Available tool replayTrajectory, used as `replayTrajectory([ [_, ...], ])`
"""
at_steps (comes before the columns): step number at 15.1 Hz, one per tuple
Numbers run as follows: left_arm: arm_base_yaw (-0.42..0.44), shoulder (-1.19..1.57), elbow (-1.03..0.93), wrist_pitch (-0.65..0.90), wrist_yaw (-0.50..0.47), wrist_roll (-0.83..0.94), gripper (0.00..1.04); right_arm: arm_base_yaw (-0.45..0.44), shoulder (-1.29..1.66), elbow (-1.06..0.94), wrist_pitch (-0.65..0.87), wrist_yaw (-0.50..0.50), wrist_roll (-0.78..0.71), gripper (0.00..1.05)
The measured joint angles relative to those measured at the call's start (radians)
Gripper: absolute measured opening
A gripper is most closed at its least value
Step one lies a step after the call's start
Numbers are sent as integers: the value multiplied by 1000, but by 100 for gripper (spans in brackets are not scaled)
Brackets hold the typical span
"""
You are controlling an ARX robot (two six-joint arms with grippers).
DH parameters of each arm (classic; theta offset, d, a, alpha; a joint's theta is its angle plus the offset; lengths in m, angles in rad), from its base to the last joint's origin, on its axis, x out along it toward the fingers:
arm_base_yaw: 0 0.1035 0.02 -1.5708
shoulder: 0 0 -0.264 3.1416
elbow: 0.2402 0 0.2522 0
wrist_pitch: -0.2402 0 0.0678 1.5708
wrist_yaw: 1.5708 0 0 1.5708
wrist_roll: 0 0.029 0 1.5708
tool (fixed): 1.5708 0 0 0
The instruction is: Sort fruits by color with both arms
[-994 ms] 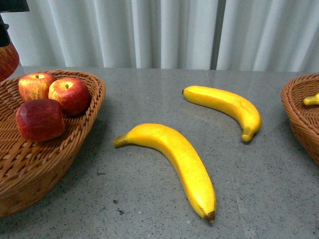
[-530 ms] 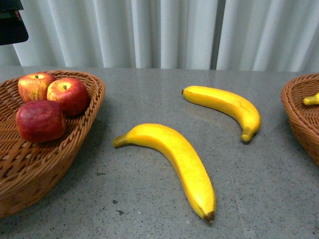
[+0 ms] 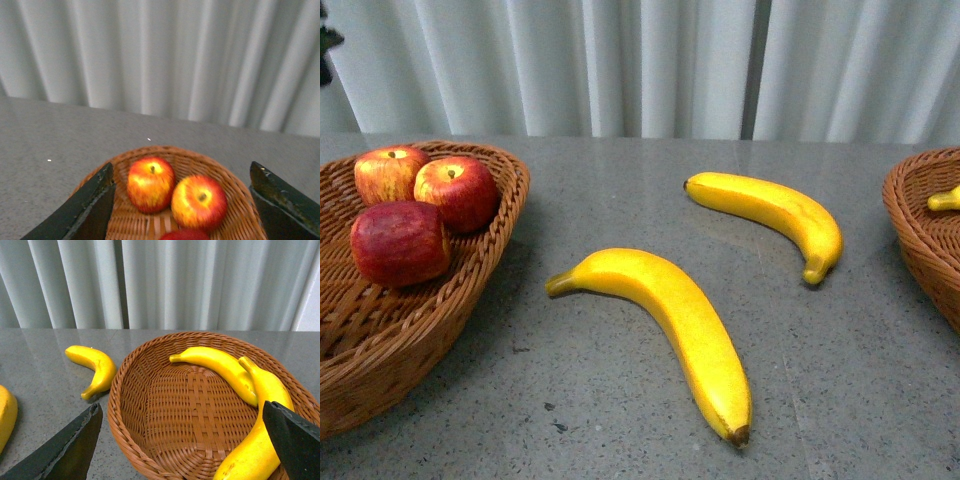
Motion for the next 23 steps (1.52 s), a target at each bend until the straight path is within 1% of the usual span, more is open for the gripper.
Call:
replayTrajectory([
  [1, 54, -131, -159, 33, 173, 7, 40, 0, 0, 0, 0, 0, 0, 98],
  [4, 97, -248, -277, 24, 216, 7, 2, 0, 0, 0, 0, 0, 0, 98],
  [6, 117, -323, -328, 2, 236, 8, 1, 0, 0, 0, 0, 0, 0, 98],
  [7, 150, -361, -348, -15, 291, 9, 1, 0, 0, 0, 0, 0, 0, 98],
  [8, 195, -399, -368, -40, 313, 10, 1, 0, 0, 0, 0, 0, 0, 98],
  [9, 204, -441, -387, -61, 306, 10, 1, 0, 0, 0, -1, 0, 0, 98],
  [13, 195, -595, -436, -164, 320, 10, 1, 0, 0, 0, 0, 0, 0, 98],
  [14, 195, -635, -473, -164, 320, 10, 1, 0, 0, 0, 0, 0, 0, 98],
  [16, 195, -723, -473, -238, 320, 10, 1, 0, 0, 0, 0, 0, 0, 98],
  [23, 195, -803, -473, -311, 320, 10, 1, 0, 0, 0, 0, 0, 0, 98],
])
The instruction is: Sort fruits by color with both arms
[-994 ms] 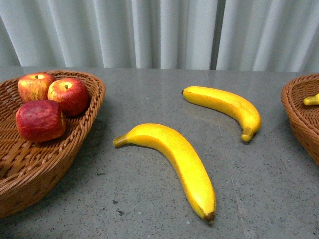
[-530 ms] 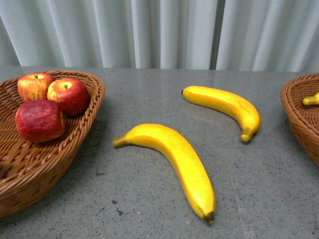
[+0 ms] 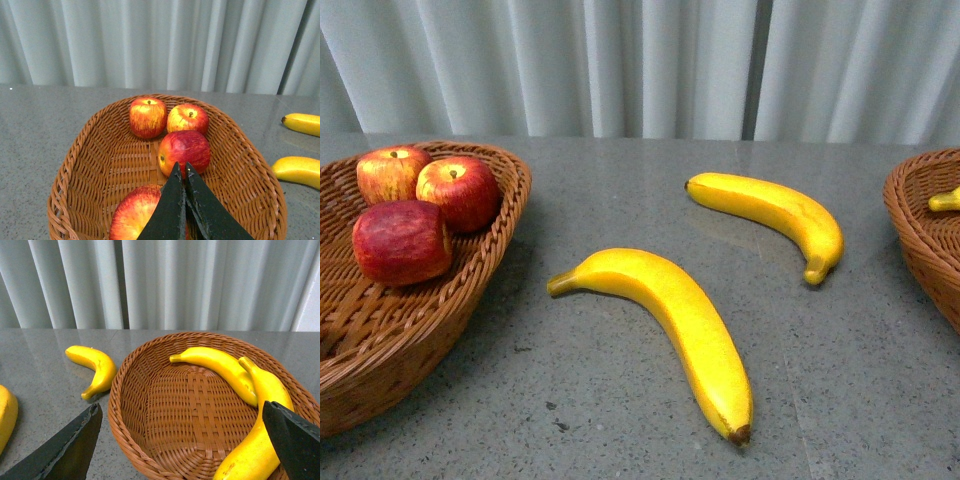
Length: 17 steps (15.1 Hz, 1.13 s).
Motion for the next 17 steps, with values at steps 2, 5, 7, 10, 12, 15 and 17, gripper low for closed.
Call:
replayTrajectory([
  [2, 0, -44, 0, -48, 0, 0, 1, 0, 0, 0, 0, 0, 0, 98],
  [5, 0, -127, 0, -129, 0, 0, 1, 0, 0, 0, 0, 0, 0, 98],
  [7, 0, -162, 0, -158, 0, 0, 1, 0, 0, 0, 0, 0, 0, 98],
  [10, 0, -243, 0, -246, 0, 0, 1, 0, 0, 0, 0, 0, 0, 98],
  [12, 0, -400, 0, -395, 1, 0, 1, 0, 0, 0, -1, 0, 0, 98],
  [15, 0, -398, 0, -406, 0, 1, 1, 0, 0, 0, -1, 0, 0, 98],
  [17, 0, -398, 0, -410, 0, 1, 1, 0, 0, 0, 0, 0, 0, 98],
])
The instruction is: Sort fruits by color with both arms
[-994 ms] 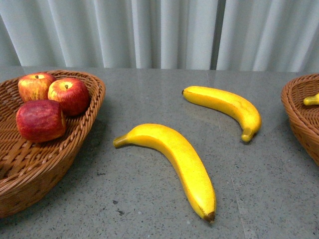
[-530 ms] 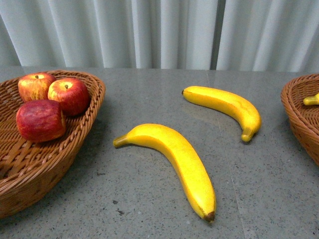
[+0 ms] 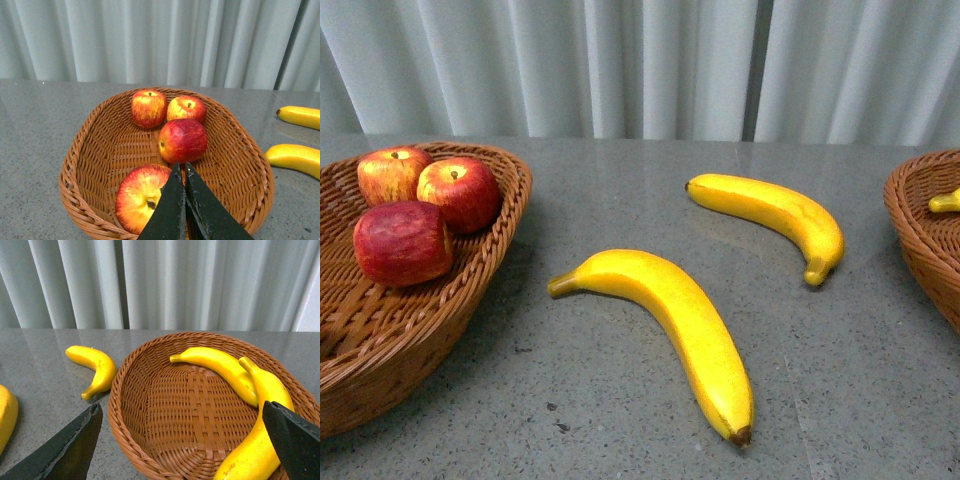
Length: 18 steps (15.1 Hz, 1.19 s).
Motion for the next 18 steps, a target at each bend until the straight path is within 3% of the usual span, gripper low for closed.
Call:
replayTrajectory([
  [1, 0, 0, 0, -1, 0, 0, 9, 0, 0, 0, 0, 0, 0, 98],
  [3, 0, 0, 0, 0, 0, 0, 40, 0, 0, 0, 0, 0, 0, 98],
  [5, 0, 0, 0, 0, 0, 0, 78, 0, 0, 0, 0, 0, 0, 98],
  [7, 0, 0, 0, 0, 0, 2, 100, 0, 0, 0, 0, 0, 0, 98],
  [11, 0, 0, 0, 0, 0, 3, 98, -8, 3, 3, -19, -21, 10, 98],
  [12, 0, 0, 0, 0, -1, 3, 98, -48, 34, 22, -84, -113, 37, 98],
  [14, 0, 0, 0, 0, 0, 3, 98, -89, 189, 72, -16, -232, 106, 98],
  [16, 0, 0, 0, 0, 0, 3, 98, -17, 349, 168, 151, -249, 120, 98],
  [18, 0, 0, 0, 0, 0, 3, 98, 96, 569, 275, 319, -195, 114, 98],
])
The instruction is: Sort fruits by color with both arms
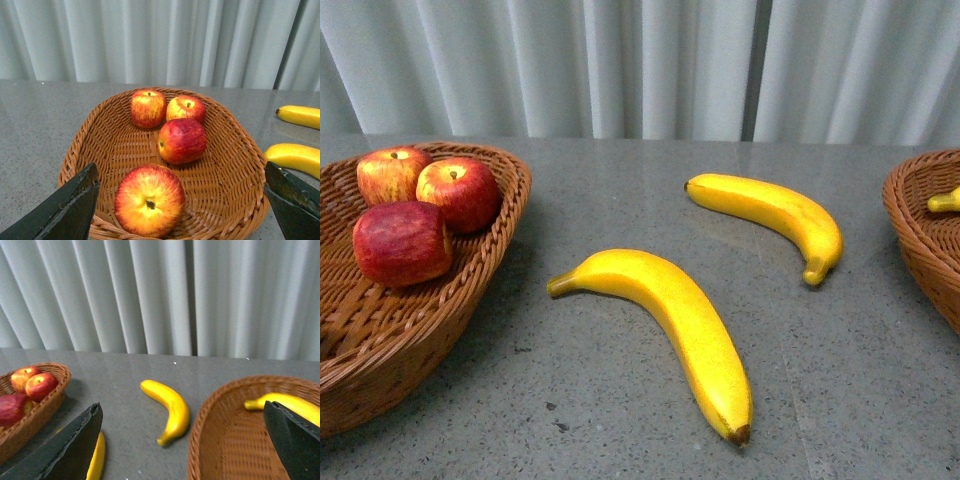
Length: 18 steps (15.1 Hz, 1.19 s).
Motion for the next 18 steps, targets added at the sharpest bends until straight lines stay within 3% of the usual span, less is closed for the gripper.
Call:
replayTrajectory([
  [3, 0, 0, 0, 0, 0, 0, 98, 208, 436, 219, 184, 44, -29, 98],
  [8, 0, 0, 0, 0, 0, 0, 98, 364, 964, 567, 98, 79, -39, 98],
  [12, 0, 0, 0, 0, 0, 0, 98, 431, 1161, 726, -37, 116, -35, 98],
  [18, 0, 0, 0, 0, 0, 0, 98, 448, 1224, 742, -299, 179, -54, 98],
])
